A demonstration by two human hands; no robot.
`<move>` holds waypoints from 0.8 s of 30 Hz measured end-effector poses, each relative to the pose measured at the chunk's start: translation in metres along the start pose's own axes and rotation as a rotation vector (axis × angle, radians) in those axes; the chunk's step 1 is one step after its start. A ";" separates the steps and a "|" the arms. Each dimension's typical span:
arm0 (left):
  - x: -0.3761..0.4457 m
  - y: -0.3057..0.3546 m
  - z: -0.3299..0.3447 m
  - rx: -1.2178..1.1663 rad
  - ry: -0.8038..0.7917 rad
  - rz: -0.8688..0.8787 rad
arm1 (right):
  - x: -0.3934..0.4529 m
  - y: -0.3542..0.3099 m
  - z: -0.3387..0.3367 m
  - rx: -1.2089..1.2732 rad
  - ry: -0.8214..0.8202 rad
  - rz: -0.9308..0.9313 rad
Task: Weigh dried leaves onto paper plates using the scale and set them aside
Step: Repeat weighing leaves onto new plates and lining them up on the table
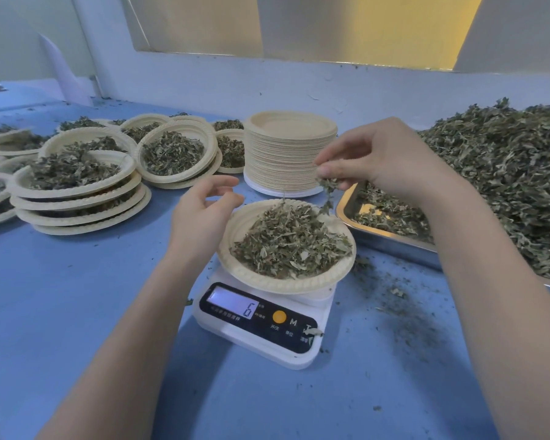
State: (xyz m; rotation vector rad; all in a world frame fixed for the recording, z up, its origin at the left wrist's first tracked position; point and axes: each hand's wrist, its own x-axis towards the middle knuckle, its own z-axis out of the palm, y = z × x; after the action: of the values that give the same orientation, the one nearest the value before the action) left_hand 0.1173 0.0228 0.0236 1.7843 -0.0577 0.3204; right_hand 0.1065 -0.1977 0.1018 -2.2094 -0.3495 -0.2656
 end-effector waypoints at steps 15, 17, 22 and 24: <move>-0.001 0.001 0.000 0.008 0.002 0.011 | 0.003 0.018 -0.016 0.031 0.210 -0.009; -0.001 0.001 0.000 0.009 0.000 0.012 | 0.004 0.020 -0.017 0.011 0.228 -0.009; -0.001 0.000 0.002 0.008 -0.010 -0.005 | 0.004 0.020 -0.017 -0.017 0.230 -0.001; -0.001 0.000 0.002 0.010 -0.011 -0.010 | 0.004 0.020 -0.016 -0.034 0.223 -0.001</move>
State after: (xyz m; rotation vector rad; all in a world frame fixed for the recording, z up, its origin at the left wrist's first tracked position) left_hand 0.1165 0.0205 0.0234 1.7955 -0.0556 0.3039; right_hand 0.1158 -0.2216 0.0985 -2.1863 -0.2247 -0.5164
